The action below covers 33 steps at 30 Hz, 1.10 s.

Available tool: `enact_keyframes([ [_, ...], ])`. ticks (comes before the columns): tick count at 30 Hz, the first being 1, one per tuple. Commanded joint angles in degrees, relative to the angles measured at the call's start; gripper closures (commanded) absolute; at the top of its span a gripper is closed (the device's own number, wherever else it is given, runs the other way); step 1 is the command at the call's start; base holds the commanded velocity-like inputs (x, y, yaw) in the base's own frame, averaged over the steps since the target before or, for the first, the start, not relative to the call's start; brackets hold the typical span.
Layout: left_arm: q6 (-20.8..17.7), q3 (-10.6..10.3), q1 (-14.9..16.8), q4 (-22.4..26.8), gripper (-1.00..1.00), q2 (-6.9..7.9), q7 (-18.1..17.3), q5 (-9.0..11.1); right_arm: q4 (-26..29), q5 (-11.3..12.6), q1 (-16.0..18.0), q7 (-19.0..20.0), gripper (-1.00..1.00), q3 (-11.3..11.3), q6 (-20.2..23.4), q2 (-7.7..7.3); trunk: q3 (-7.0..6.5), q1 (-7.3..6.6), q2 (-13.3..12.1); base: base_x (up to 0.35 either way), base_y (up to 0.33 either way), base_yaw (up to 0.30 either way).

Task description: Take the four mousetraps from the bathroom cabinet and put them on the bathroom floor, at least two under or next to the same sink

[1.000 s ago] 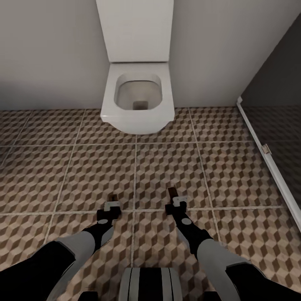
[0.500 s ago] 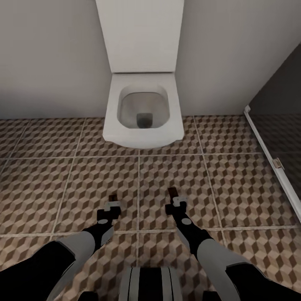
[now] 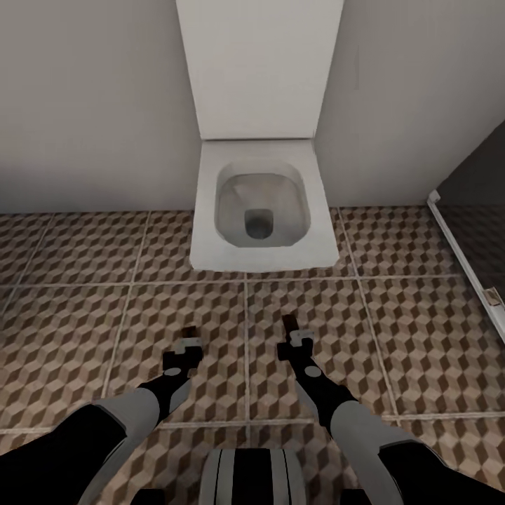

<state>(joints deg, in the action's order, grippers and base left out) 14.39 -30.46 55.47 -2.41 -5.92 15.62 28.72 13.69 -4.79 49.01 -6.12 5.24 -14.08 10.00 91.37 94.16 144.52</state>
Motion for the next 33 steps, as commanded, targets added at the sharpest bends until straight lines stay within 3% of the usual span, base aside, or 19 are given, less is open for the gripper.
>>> enact_keyframes([
  [1,0.3,-0.48,0.07,-0.23,1.0,-0.06,0.2,0.29,-0.07,-0.49,0.04,-0.56,1.0,0.3,-0.02,0.0,0.03,0.02,0.01,0.232,-0.031,0.0],
  [14,0.28,-0.59,-0.29,-0.23,1.0,-0.22,0.2,0.3,-0.07,-0.48,0.04,-0.56,1.0,0.3,-0.02,0.0,0.03,0.02,0.01,0.099,-0.163,0.0],
  [27,0.31,-0.64,-0.79,-0.23,1.0,-0.23,0.2,0.28,-0.07,-0.48,0.04,-0.56,1.0,0.3,-0.03,0.0,0.03,0.02,0.01,0.0,-0.011,0.0],
  [33,0.33,-0.64,-0.8,-0.23,1.0,-0.23,0.2,0.28,-0.07,-0.48,-0.04,-0.56,1.0,0.3,-0.02,0.0,1.36,0.17,0.09,0.0,0.0,0.0],
])
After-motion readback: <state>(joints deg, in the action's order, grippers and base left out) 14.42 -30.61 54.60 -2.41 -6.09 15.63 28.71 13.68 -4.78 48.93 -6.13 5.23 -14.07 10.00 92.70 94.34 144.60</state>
